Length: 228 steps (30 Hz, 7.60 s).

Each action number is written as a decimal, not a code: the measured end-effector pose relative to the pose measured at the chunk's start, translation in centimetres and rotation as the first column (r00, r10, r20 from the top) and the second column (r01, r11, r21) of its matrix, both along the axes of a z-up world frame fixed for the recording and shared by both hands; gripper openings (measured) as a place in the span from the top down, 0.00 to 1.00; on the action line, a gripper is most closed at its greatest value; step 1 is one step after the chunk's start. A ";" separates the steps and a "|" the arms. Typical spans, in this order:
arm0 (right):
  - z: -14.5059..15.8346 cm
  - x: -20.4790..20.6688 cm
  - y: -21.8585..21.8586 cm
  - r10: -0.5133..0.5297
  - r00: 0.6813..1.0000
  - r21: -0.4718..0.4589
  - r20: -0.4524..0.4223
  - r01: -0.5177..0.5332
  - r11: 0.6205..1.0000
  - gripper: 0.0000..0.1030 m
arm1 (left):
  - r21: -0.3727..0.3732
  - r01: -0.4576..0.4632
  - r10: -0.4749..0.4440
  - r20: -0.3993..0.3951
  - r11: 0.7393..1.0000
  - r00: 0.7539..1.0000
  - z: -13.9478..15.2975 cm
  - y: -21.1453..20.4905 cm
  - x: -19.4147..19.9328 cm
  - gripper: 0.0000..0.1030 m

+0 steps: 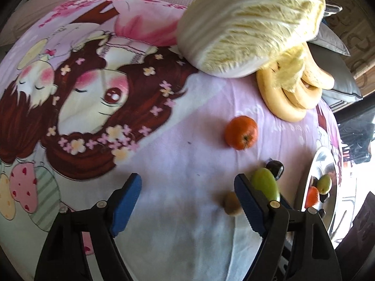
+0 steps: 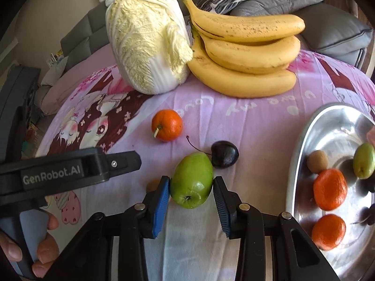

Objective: Organize fruits
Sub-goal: 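Grasp the small brown fruit with the left tool while the right tool holds the green pear, then carry the brown fruit in the left tool and green pear in the right tool over the bowl, then open the left tool to drop the brown fruit while the right tool drops the green pear into the bowl, then withdraw both open tools from the bowl toward the tangerine and cherry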

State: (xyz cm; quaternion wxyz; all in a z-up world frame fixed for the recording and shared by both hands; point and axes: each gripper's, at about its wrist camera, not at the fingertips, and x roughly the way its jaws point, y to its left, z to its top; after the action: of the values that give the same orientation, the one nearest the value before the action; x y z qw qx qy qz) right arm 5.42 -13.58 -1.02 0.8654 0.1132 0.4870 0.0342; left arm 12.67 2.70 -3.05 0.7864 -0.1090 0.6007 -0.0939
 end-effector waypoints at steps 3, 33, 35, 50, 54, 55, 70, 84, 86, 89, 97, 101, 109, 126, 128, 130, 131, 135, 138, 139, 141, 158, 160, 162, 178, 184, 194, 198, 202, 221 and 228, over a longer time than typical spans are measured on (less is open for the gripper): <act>0.0 -0.6 -0.4 -0.003 1.000 0.004 -0.009 0.003 1.000 0.61 | -0.005 0.022 -0.022 0.000 1.000 1.000 -0.1 -0.7 -0.3 0.22; -0.2 -1.5 -1.1 -0.006 0.999 -0.004 -0.042 0.005 1.000 0.60 | -0.007 0.156 -0.156 -0.006 0.988 0.988 -1.5 -8.4 -2.9 0.73; -0.3 -1.4 -1.0 -0.004 0.999 -0.009 -0.041 0.004 1.000 0.60 | -0.005 0.156 -0.156 -0.005 0.988 0.988 -1.3 -8.4 -3.1 0.73; -0.5 -0.7 -0.6 0.000 1.000 -0.046 -0.016 -0.001 0.999 0.60 | -0.011 0.155 -0.155 -0.010 0.988 0.988 -1.6 -7.9 -2.9 0.73; -0.5 -0.7 -0.6 0.001 1.000 -0.049 -0.012 -0.002 0.999 0.60 | -0.011 0.156 -0.156 -0.009 0.988 0.988 -1.7 -7.7 -2.8 0.73; -0.6 -0.7 -0.6 0.002 1.000 -0.051 -0.011 -0.003 0.999 0.60 | -0.011 0.156 -0.156 -0.008 0.988 0.988 -1.7 -7.7 -2.8 0.73; 1.1 -1.9 -0.9 0.006 1.000 0.019 0.025 -0.006 1.000 0.60 | -0.027 0.143 -0.142 0.037 0.989 0.989 0.3 -6.2 -2.8 0.73; 2.9 -2.8 -3.5 -0.061 0.997 0.059 0.055 0.058 0.997 0.60 | -0.016 0.143 -0.141 0.086 0.990 0.986 3.0 -5.9 -3.2 0.73; 3.3 -3.1 -4.3 -0.083 0.995 0.057 0.059 0.080 0.995 0.60 | -0.013 0.146 -0.145 0.091 0.989 0.985 3.0 -6.5 -3.2 0.73; 3.6 -3.2 -5.5 -0.111 0.992 0.057 0.060 0.108 0.993 0.61 | -0.008 0.151 -0.149 0.108 0.989 0.983 3.6 -7.3 -3.6 0.73; 4.3 -4.2 -9.4 -0.208 0.976 0.069 0.066 0.204 0.977 0.60 | 0.006 0.226 -0.225 0.133 0.974 0.965 4.8 -10.8 -3.8 0.73; 4.5 -5.1 -11.7 -0.273 0.960 0.069 0.065 0.268 0.961 0.61 | 0.017 0.272 -0.272 0.137 0.962 0.953 5.2 -13.0 -3.8 0.73; 4.6 -6.8 -16.3 -0.396 0.916 0.074 0.060 0.392 0.917 0.61 | 0.037 0.356 -0.357 0.144 0.934 0.923 5.4 -17.1 -3.8 0.73; 3.2 -7.5 -17.9 -0.403 0.915 0.039 -0.008 0.403 0.914 0.60 | 0.067 0.447 -0.452 0.096 0.892 0.887 3.7 -20.2 -5.3 0.73; 3.2 -7.4 -17.7 -0.393 0.919 0.034 -0.010 0.393 0.919 0.60 | 0.068 0.452 -0.456 0.092 0.890 0.885 3.6 -20.3 -5.5 0.73; 3.1 -7.3 -17.3 -0.378 0.926 0.029 -0.014 0.379 0.925 0.60 | 0.067 0.460 -0.465 0.091 0.885 0.881 3.5 -20.6 -5.8 0.73; 3.0 -7.3 -17.2 -0.375 0.927 0.028 -0.017 0.375 0.926 0.60 | 0.070 0.460 -0.465 0.090 0.885 0.881 3.5 -20.7 -5.8 0.73; 2.6 -7.4 -17.3 -0.379 0.925 0.021 -0.033 0.380 0.925 0.60 | 0.066 0.464 -0.468 0.077 0.884 0.880 3.1 -20.9 -5.9 0.73; 2.4 -7.4 -17.4 -0.381 0.924 0.015 -0.040 0.382 0.924 0.60 | 0.070 0.465 -0.470 0.071 0.882 0.880 3.0 -21.0 -5.9 0.73; 2.3 -7.4 -17.5 -0.382 0.923 0.016 -0.044 0.383 0.924 0.60 | 0.069 0.466 -0.470 0.067 0.882 0.880 2.9 -21.1 -5.9 0.73; 2.2 -7.4 -17.5 -0.382 0.923 0.014 -0.051 0.384 0.923 0.60 | 0.072 0.466 -0.471 0.063 0.882 0.880 2.8 -21.1 -5.9 0.73; 1.5 -7.3 -17.7 -0.391 0.917 -0.005 -0.082 0.392 0.920 0.60 | 0.076 0.468 -0.472 0.058 0.881 0.879 2.7 -21.3 -5.8 0.68; 1.6 -7.3 -17.6 -0.393 0.916 -0.010 -0.080 0.393 0.919 0.60 | 0.079 0.471 -0.475 0.057 0.879 0.878 2.7 -21.4 -5.8 0.68; 1.7 -7.3 -17.7 -0.395 0.915 -0.012 -0.080 0.396 0.918 0.60 | 0.078 0.473 -0.477 0.058 0.878 0.877 2.7 -21.3 -5.9 0.66; 3.8 -8.0 -17.6 -0.403 0.915 -0.001 -0.011 0.403 0.915 0.58 | 0.080 0.453 -0.460 0.108 0.888 0.881 4.7 -19.9 -5.9 0.63; 3.6 -7.9 -17.4 -0.394 0.919 -0.003 -0.019 0.394 0.919 0.58 | 0.101 0.392 -0.402 0.112 0.914 0.909 4.6 -17.8 -5.0 0.63; 3.4 -7.4 -16.0 -0.345 0.938 -0.008 -0.027 0.345 0.938 0.58 | 0.139 0.303 -0.317 0.095 0.943 0.944 3.5 -14.6 -3.5 0.63; 3.3 -7.2 -15.7 -0.337 0.941 -0.013 -0.030 0.337 0.942 0.58 | 0.138 0.288 -0.302 0.090 0.947 0.949 3.4 -14.0 -3.3 0.63; 3.2 -7.2 -15.7 -0.341 0.940 -0.014 -0.032 0.341 0.940 0.58 | 0.137 0.283 -0.296 0.086 0.949 0.951 3.3 -13.8 -3.2 0.63; 2.9 -7.2 -16.3 -0.376 0.926 -0.048 -0.034 0.374 0.926 0.12 | 0.182 0.223 -0.244 0.102 0.958 0.965 3.3 -13.0 -3.3 0.19; 2.8 -7.1 -16.2 -0.367 0.929 -0.047 -0.038 0.365 0.930 0.02 | 0.181 0.195 -0.219 0.125 0.964 0.968 3.5 -12.6 -3.4 0.11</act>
State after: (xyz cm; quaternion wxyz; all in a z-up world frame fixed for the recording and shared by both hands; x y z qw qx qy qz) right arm -1.69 -29.81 1.74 0.8471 0.1856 0.4779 -0.1400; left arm 9.28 -9.93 0.45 0.8198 0.0279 0.5563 -0.1327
